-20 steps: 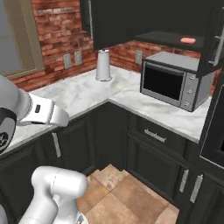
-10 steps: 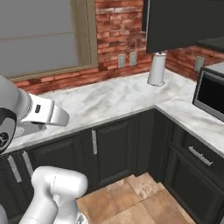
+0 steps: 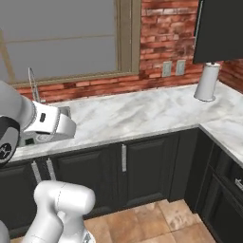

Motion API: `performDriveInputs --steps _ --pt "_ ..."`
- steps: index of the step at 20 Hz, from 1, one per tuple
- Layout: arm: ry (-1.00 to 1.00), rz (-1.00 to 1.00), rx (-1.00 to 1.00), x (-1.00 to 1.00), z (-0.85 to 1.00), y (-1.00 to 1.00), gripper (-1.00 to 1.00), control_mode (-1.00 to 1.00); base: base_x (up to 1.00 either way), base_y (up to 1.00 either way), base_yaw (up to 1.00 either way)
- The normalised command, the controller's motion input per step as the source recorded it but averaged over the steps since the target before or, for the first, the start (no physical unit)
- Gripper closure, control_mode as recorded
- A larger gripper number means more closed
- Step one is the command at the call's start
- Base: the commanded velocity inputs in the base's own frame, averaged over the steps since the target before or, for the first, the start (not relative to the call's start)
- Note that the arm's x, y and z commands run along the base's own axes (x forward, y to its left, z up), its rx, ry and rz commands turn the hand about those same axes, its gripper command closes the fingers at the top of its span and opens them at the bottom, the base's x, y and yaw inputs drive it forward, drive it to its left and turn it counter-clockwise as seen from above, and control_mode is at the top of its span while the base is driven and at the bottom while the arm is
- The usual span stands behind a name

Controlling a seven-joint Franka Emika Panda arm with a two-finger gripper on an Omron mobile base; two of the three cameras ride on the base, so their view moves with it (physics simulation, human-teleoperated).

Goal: Pick up the bar soap and sponge from the sink, and place them back in the cabinet, and close the cabinet doors.

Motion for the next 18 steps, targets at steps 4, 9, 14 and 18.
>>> performDriveInputs --steps 4,9,14,18 --pt "0.0 0.0 0.0 0.0 0.0 0.0 -1.0 1.0 0.46 0.0 0.13" --pt "0.0 0.0 0.0 0.0 0.0 0.0 -1.0 1.0 0.55 0.0 0.25" --pt "0.0 0.0 0.0 0.0 0.0 0.0 -1.0 1.0 0.47 -0.03 0.38" --pt "0.0 0.0 0.0 0.0 0.0 0.0 -1.0 1.0 0.32 -0.23 0.38"
